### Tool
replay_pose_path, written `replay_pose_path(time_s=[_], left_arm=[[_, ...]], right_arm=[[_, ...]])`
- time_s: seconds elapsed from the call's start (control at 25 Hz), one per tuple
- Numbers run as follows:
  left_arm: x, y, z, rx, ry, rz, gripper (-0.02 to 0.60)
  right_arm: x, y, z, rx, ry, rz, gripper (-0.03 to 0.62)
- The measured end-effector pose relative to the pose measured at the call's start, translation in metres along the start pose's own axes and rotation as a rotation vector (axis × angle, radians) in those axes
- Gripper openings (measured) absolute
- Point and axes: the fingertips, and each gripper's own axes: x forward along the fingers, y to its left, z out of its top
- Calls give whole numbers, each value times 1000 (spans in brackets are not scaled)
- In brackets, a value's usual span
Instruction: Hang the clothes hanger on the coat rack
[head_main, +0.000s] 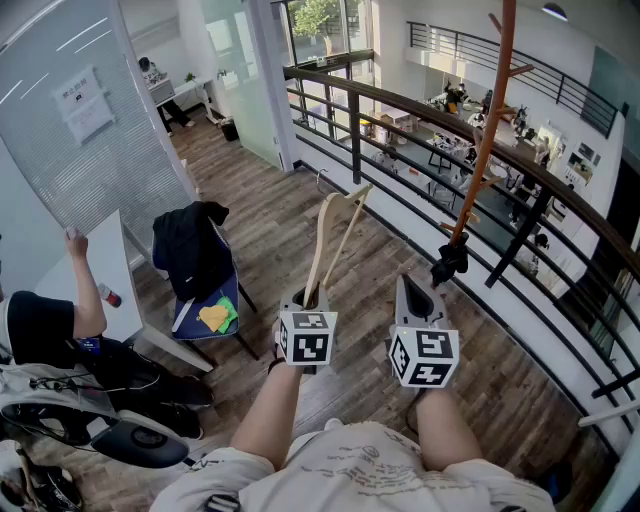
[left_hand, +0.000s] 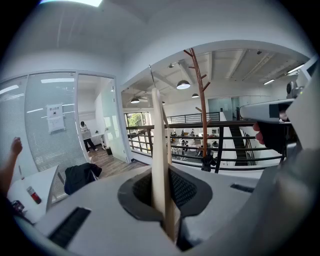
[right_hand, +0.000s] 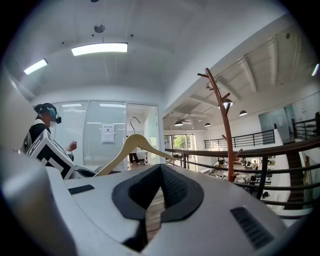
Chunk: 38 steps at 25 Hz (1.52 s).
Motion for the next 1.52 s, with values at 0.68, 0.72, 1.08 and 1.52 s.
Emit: replay_pose_path(time_s=[0.68, 0.72, 1.08, 1.52], left_arm=[[17, 20, 2, -9, -11, -72, 25], [18, 22, 2, -8, -13, -79, 25], [22, 29, -4, 24, -12, -148, 25], [31, 19, -18, 12, -3, -211, 25]], right_arm=[[21, 23, -1, 18, 4, -26, 2], [22, 25, -1, 19, 2, -34, 2], [18, 30, -8, 36, -7, -132, 2], [27, 34, -17, 10, 7, -131, 2]])
